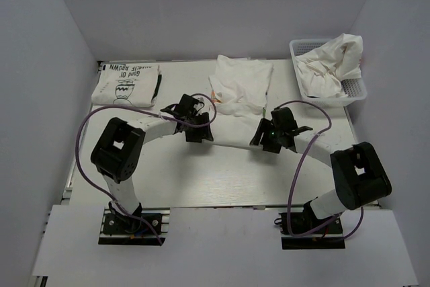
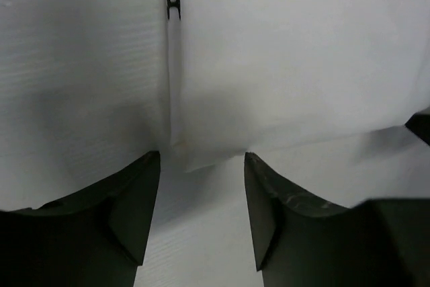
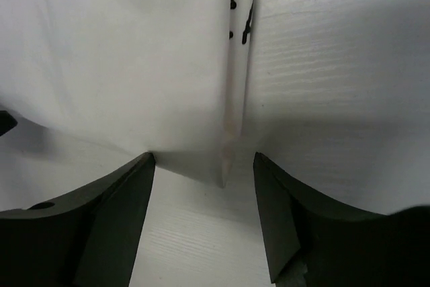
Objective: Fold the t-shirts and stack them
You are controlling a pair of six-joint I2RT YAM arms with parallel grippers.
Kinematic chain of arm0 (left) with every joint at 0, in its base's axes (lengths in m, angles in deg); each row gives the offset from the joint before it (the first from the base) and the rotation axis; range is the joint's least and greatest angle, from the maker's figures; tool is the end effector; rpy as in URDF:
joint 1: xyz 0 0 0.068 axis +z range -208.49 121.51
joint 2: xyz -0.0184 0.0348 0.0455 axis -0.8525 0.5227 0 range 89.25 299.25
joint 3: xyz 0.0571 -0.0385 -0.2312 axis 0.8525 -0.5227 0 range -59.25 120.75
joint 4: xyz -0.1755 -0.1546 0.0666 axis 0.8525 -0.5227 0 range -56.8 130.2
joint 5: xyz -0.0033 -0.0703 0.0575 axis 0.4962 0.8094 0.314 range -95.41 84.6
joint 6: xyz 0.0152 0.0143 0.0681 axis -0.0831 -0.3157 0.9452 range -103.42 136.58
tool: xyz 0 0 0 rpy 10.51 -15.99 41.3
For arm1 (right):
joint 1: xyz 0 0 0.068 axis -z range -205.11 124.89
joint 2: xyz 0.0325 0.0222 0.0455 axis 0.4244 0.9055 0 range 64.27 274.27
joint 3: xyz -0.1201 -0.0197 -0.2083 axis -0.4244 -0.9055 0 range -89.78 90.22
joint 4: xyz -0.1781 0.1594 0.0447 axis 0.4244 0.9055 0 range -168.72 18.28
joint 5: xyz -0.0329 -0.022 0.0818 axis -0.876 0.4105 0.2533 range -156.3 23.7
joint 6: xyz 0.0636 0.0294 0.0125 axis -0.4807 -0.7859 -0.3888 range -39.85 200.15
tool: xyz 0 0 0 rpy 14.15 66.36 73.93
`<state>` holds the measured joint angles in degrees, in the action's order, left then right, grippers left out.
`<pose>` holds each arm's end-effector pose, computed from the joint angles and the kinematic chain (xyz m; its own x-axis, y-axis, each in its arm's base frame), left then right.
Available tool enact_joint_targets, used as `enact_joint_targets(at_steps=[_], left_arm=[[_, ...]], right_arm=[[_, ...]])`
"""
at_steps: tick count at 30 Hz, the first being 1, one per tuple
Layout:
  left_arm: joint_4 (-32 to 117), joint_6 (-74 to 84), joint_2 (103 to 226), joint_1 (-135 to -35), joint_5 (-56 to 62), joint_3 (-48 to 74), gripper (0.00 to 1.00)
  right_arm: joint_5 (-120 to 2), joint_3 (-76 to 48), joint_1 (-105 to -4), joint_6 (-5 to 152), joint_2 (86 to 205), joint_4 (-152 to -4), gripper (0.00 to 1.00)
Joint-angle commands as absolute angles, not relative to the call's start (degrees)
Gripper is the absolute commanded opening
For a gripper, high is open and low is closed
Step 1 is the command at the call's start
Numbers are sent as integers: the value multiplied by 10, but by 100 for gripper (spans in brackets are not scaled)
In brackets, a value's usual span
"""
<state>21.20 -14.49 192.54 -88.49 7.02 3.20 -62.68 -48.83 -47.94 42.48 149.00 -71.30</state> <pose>0.2957 -0.1854 0.1231 -0.9417 -0.0382 -0.3344 0.1121 0.9012 -0.4187 0.2621 0.1143 0.1280 -0.8275 0.3134 -0.4659 0.1037 0.9007 0.4218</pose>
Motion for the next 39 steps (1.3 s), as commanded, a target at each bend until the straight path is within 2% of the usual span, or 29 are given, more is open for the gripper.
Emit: enact_joint_targets(at_steps=[1, 2, 3, 4, 5, 6, 7, 8, 13, 20, 24, 28, 32, 38, 39], left_arm=[[230, -156, 1939, -894, 102, 10, 62], [230, -156, 1945, -894, 102, 10, 52], [230, -156, 1950, -894, 102, 16, 48], [225, -156, 1950, -899, 102, 16, 40], [224, -156, 1955, -900, 102, 16, 26], [224, -156, 1955, -900, 102, 16, 20], [230, -156, 1955, -905, 96, 16, 13], [230, -156, 1955, -905, 88, 16, 0], [224, -151, 1960, -905, 49, 27, 0], [189, -157, 1817, -918, 64, -24, 0], [143, -173, 1707, -939, 96, -59, 0], [107, -191, 1596, -952, 84, -49, 0], [101, -191, 1541, -958, 46, 0, 0], [103, -204, 1583, -945, -51, 62, 0], [103, -204, 1595, -945, -100, 74, 0]], right_arm=[[-608, -507, -479, 404, 1492, -750, 63], [-609, -506, -477, 404, 1494, -753, 56], [-609, -506, -478, 403, 1496, -750, 49], [-609, -506, -479, 402, 1497, -752, 34], [-609, -508, -479, 402, 1494, -750, 31], [-610, -512, -480, 401, 1495, -753, 27], [-617, -514, -478, 399, 1493, -761, 20], [-623, -517, -480, 399, 1489, -769, 17], [-638, -522, -480, 411, 1491, -780, 0], [-568, -536, -494, 456, 1411, -695, 0], [-530, -560, -516, 460, 1292, -603, 0], [-542, -510, -523, 464, 1172, -491, 0], [-587, -421, -520, 472, 1166, -451, 0], [-638, -324, -511, 487, 1251, -470, 0], [-644, -311, -510, 488, 1260, -480, 0]])
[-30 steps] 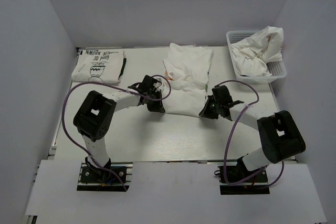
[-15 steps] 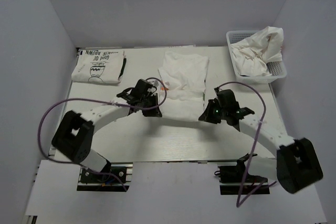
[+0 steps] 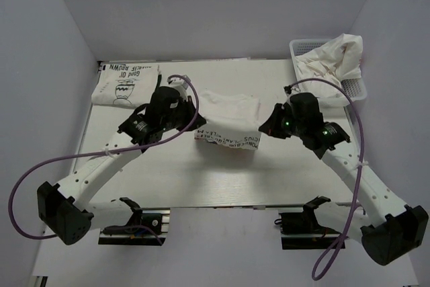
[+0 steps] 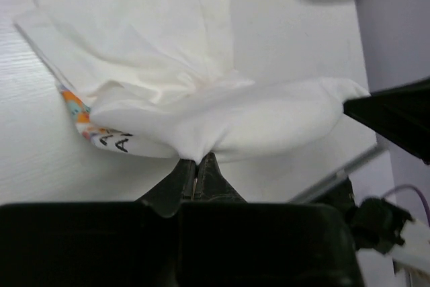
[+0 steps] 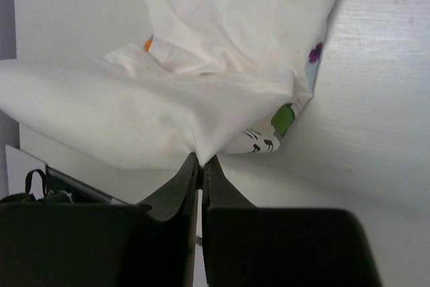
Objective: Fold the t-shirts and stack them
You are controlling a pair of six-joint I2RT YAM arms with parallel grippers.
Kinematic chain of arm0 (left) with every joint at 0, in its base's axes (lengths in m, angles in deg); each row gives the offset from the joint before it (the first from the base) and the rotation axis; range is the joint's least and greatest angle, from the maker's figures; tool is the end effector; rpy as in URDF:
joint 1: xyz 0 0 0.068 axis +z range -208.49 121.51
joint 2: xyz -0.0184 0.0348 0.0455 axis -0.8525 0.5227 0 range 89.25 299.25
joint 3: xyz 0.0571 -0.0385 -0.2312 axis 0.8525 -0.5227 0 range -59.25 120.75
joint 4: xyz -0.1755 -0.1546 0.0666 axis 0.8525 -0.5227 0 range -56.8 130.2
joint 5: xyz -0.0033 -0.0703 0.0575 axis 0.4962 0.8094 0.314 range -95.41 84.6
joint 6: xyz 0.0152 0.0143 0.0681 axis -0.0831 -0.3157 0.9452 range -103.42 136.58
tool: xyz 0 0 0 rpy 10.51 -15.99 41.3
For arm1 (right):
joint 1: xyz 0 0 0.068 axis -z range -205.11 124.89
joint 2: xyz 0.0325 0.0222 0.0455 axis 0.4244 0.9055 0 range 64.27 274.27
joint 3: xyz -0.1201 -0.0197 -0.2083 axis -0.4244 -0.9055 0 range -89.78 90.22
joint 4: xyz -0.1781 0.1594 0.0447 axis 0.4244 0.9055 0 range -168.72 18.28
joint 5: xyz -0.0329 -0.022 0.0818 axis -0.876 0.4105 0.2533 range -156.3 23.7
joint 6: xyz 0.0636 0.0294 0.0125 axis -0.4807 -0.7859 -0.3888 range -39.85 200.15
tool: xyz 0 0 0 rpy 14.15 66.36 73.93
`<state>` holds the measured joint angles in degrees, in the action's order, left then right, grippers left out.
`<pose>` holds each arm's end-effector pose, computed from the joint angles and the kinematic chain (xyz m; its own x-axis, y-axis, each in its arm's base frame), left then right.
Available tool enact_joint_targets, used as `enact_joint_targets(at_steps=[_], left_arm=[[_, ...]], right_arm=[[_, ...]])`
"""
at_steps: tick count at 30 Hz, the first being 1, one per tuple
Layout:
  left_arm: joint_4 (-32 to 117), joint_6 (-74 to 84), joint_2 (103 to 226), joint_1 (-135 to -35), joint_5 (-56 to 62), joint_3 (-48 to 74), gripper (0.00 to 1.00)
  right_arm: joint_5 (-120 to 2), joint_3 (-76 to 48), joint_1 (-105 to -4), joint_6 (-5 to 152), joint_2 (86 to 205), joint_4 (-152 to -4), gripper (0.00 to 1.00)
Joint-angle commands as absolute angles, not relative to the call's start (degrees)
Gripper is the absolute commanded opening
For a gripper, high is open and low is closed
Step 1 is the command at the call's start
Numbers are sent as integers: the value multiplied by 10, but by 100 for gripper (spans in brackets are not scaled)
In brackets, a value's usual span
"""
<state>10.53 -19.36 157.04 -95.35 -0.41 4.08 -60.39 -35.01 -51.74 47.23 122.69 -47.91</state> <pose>0.2141 -0.1670 0.2956 -0.7480 -0.1699 -0.6416 0.2672 0.8078 -0.5254 0.2089 0.1114 0.2812 -0.7082 0.2497 -0.6604 -0.1630 0.8523 0.4970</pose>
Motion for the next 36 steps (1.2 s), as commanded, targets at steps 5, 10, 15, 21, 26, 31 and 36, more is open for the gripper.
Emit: enact_joint_targets(at_steps=[5, 10, 15, 21, 26, 31, 36], left_arm=[[70, -209, 1684, -934, -200, 172, 0], [63, -203, 1782, -899, -222, 237, 0], [85, -171, 1891, -857, -196, 308, 0], [92, -142, 2017, -829, -121, 415, 0], [76, -118, 2109, -817, -98, 489, 0], [77, -98, 2177, -800, -66, 551, 88], [62, -69, 2155, -800, -52, 536, 100]], right_arm=[[-654, -270, -488, 482, 1347, -517, 0], [-660, -223, -460, 496, 1413, -553, 0], [-631, -174, -435, 502, 1502, -568, 0], [-603, -109, -408, 503, 1601, -566, 0], [-577, -58, -393, 492, 1706, -562, 0], [-560, 15, -385, 493, 1795, -537, 51], [-540, 23, -389, 521, 1772, -562, 90]])
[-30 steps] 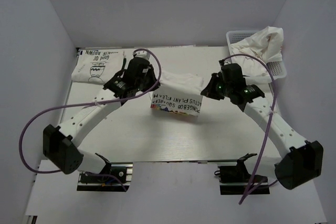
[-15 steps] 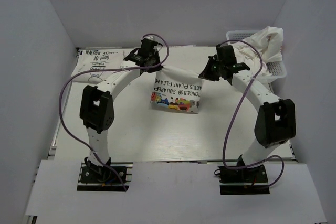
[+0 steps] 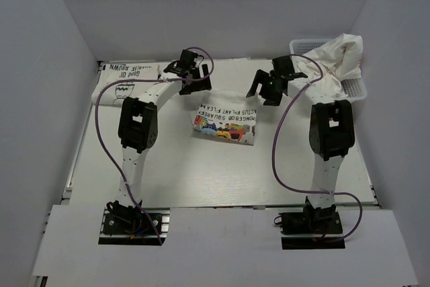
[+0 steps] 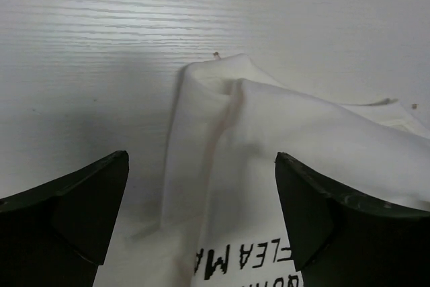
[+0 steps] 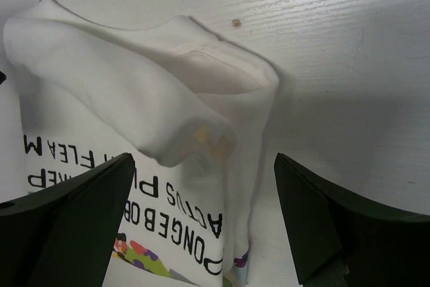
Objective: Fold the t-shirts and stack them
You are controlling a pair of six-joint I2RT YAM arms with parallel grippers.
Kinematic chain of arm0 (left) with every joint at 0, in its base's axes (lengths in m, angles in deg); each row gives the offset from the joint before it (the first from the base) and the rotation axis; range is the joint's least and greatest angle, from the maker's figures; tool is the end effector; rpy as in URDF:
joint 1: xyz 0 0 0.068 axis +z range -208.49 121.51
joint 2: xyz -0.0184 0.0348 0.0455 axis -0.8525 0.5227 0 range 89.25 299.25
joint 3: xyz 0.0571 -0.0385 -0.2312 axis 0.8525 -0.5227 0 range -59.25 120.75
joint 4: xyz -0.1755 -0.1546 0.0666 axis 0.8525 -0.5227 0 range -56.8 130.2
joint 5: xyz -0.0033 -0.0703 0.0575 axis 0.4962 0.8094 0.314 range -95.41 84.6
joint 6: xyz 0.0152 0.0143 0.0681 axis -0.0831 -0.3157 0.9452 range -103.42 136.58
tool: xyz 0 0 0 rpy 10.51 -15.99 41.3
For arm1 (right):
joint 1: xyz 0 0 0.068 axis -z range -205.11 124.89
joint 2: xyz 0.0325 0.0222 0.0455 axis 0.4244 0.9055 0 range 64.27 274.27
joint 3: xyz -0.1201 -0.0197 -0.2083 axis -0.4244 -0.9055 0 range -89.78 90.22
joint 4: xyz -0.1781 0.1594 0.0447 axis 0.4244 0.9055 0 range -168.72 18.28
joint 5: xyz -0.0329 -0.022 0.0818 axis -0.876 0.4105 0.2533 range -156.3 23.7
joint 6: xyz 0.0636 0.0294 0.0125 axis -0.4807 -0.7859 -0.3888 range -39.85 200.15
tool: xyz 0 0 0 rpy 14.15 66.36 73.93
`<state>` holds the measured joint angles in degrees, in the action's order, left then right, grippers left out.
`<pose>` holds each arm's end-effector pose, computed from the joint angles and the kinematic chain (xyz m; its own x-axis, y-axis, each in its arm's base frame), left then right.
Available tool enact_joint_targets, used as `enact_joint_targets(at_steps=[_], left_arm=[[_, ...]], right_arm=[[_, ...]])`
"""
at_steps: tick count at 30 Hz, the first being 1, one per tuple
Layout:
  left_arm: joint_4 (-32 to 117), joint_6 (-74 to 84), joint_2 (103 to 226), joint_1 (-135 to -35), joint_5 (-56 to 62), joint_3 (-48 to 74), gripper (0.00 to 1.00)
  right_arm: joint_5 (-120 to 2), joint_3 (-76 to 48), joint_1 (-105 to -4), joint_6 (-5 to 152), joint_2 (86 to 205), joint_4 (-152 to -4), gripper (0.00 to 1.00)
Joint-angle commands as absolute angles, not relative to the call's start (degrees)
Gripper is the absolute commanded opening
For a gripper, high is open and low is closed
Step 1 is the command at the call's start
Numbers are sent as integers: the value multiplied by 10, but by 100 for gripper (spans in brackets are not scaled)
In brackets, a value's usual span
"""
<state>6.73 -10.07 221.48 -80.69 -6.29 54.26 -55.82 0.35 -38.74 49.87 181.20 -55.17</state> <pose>0.4534 -0.1841 0.1645 -0.8193 -0.1500 -0.5534 0.0019 0.9645 -0.2641 0.4221 0.1133 0.1703 -0.8199 0.3114 -0.4804 0.0799 0.8931 0.4427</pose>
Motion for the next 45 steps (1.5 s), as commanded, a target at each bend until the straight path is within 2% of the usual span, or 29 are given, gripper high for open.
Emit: enact_joint_targets(at_steps=[1, 5, 8, 12, 17, 21, 24, 31, 35, 41, 45], left_arm=[[70, -69, 2140, -800, -40, 510, 100], [99, -50, 2070, -800, 12, 355, 100], [121, -50, 2011, -808, 22, 305, 100], [180, -59, 1929, -816, 50, 256, 100], [196, -47, 1902, -816, 93, 263, 100], [263, -38, 1930, -821, 275, 216, 100], [244, -39, 1985, -821, 320, 211, 100], [276, -13, 1969, -815, 288, 56, 100], [238, -7, 2002, -809, 265, 70, 100], [203, 6, 1960, -820, 260, 131, 100], [222, 0, 1896, -820, 252, 148, 100]], right_arm=[[-541, 16, -389, 528, 1764, -576, 90], [-537, -58, -389, 526, 1679, -604, 90], [-511, -140, -393, 536, 1635, -646, 90], [-430, -185, -408, 534, 1585, -723, 90], [-389, -152, -408, 506, 1638, -762, 90], [-398, -112, -405, 484, 1708, -805, 90], [-413, -74, -401, 478, 1763, -811, 90], [-462, -41, -396, 496, 1857, -823, 90], [-448, -40, -397, 507, 1857, -820, 90], [-426, -46, -410, 560, 1751, -788, 90], [-430, -145, -422, 558, 1658, -793, 90]])
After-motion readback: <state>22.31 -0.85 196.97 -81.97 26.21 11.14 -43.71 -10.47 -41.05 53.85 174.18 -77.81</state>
